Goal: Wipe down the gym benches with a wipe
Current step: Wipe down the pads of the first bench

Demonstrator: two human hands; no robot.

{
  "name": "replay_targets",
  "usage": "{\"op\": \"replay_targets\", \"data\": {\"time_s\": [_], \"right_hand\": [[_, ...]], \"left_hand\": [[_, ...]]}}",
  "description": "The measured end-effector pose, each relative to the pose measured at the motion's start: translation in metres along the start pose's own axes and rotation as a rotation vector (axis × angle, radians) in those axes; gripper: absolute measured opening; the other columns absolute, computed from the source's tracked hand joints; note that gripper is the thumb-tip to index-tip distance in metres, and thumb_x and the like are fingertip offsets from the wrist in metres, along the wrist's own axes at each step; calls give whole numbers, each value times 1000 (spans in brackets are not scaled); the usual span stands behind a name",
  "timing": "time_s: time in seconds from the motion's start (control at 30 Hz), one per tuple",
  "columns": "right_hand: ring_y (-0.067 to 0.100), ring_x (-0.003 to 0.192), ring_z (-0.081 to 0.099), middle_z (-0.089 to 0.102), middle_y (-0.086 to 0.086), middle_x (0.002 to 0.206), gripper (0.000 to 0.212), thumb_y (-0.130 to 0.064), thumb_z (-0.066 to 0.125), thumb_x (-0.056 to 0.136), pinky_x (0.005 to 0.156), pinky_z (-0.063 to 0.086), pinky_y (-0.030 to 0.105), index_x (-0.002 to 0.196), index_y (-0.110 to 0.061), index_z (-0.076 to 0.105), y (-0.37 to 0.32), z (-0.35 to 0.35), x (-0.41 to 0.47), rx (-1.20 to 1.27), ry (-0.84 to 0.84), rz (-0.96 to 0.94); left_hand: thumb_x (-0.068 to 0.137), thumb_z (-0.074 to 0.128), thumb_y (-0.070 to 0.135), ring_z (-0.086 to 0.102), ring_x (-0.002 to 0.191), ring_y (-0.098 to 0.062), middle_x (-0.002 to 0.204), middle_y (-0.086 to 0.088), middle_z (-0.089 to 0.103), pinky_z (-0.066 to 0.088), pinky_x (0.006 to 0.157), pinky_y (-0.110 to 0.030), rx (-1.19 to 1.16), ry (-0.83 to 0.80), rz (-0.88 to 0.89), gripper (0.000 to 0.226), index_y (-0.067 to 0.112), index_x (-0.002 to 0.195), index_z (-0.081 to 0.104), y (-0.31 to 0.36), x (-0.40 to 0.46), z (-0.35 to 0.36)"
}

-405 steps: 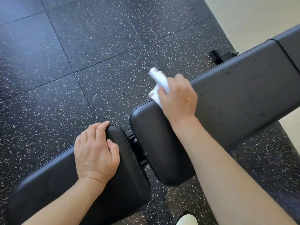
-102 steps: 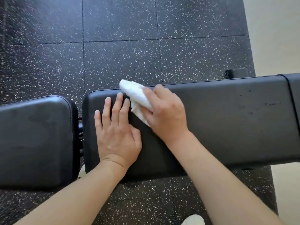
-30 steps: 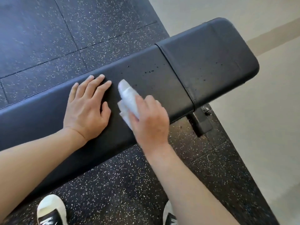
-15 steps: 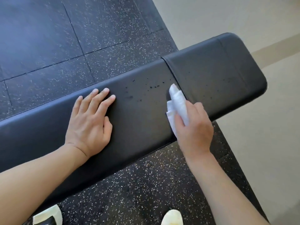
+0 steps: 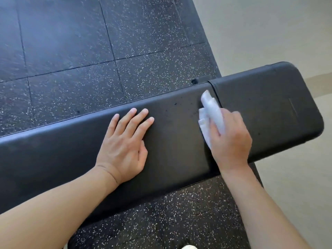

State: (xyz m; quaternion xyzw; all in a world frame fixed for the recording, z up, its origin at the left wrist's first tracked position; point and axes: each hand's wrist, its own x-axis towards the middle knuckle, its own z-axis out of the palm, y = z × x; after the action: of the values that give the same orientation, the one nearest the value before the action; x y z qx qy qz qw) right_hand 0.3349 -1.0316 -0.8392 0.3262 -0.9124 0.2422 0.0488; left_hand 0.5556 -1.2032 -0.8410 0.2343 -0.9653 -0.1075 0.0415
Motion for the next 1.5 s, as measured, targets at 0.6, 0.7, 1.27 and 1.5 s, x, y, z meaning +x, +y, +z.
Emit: {"op": "replay_targets", "data": {"time_s": [0.6,0.7,1.27,1.5], "right_hand": [[33,76,58,58,7,89,26,-44,64,97,65,54,43,105,-20,71,-32,31,69,-50,23,39],[33,84,61,60,7,95,30,-44,59,97,66,45,37,109,-19,69,-58,42,75,-90,-71,82],[31,90,61,60,4,98,41,-52,44,94,65,40,37,125,-31,62,-86,51,92,-172,-259,3],[33,87,68,64,8,97,44,-56,50,97,65,46,38,104,-17,69,-137,54,60,47,-401,-281]], "left_hand": [[88,45,24,34,155,-32,164,-8,41,24,125,-60,-58,21,-7,56,5,140,54,0,-2,1],[88,45,24,35,155,-31,164,-8,42,25,125,-61,-69,18,-8,56,5,139,56,1,0,0],[87,48,24,33,156,-30,162,-10,43,22,127,-59,-80,25,-7,57,6,141,56,-3,0,2],[87,48,25,35,155,-33,159,-13,46,23,126,-60,-90,32,-12,58,6,140,55,-1,2,0]]}}
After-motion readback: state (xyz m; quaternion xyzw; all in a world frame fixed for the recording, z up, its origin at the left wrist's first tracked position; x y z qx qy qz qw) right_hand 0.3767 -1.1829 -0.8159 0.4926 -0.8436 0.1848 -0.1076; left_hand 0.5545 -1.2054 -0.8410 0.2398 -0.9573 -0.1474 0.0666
